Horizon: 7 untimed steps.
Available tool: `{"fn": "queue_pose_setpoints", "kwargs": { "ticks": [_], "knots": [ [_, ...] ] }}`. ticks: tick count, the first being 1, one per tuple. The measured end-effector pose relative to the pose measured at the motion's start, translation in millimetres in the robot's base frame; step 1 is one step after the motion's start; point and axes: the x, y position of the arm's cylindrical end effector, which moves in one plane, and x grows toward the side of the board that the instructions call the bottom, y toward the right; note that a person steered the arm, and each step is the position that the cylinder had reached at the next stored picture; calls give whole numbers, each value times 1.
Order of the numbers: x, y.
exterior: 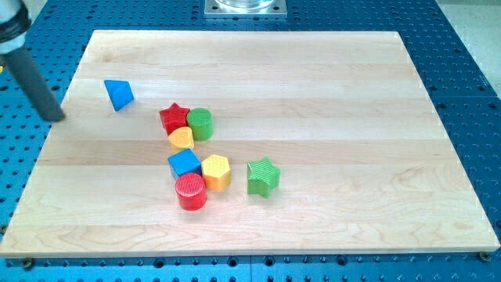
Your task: Place the triangle at the left of the red star
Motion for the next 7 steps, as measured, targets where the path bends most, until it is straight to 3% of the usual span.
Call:
{"fn": "queue_pose_setpoints", "kwargs": {
  "ticks": [1, 2, 4, 5, 7],
  "knots": [
    [-41, 11],
    [-54, 28],
    [-33, 81],
    [0, 91],
    [2, 90]
  ]
}}
